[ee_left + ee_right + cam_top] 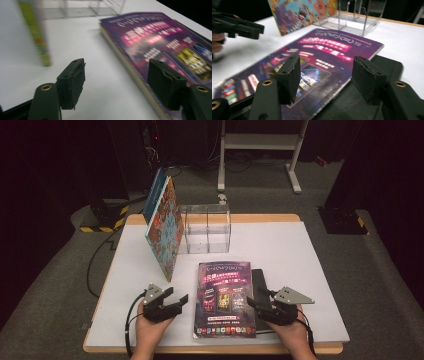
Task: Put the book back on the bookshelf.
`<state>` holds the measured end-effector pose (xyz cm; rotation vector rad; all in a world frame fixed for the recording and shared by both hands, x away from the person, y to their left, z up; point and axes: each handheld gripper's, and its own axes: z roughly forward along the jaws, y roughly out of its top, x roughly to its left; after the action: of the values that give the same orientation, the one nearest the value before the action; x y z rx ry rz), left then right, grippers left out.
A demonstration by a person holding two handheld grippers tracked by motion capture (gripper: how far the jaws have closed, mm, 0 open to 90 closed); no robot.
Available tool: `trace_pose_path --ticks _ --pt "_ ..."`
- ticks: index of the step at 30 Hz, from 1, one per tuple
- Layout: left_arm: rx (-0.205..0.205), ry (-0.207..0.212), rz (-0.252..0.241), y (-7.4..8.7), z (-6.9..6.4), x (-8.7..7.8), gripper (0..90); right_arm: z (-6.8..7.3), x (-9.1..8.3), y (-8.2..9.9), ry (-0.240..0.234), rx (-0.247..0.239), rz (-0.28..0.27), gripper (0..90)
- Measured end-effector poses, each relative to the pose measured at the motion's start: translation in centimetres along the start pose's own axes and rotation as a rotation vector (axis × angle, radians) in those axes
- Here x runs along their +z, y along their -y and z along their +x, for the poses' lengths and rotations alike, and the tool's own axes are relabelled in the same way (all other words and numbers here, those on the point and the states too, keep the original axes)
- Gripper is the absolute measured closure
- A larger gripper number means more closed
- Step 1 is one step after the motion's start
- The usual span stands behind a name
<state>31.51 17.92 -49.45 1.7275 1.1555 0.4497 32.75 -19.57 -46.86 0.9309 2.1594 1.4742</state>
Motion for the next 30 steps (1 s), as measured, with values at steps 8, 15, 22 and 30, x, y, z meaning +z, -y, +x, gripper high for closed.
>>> trace_pose_path --ticks 8,15,22,30 --pt "0.006 0.118 0.064 0.3 -2.7 2.5 21.6 -0.6 -0.2 0.1 0.065 -0.003 0.042 38.3" --pt "-0.009 0.157 0.127 0.4 -3.3 4.2 14.1 -0.9 -0.5 1.7 0.057 0.027 0.058 38.0" --pt "-0.053 0.189 0.153 0.4 -3.1 4.7 13.7 -0.9 -0.7 1.9 0.059 0.034 0.059 37.7" --pt "-0.070 0.218 0.167 0.2 -3.2 5.1 15.6 -0.8 -0.6 1.9 0.063 0.037 0.071 37.4"
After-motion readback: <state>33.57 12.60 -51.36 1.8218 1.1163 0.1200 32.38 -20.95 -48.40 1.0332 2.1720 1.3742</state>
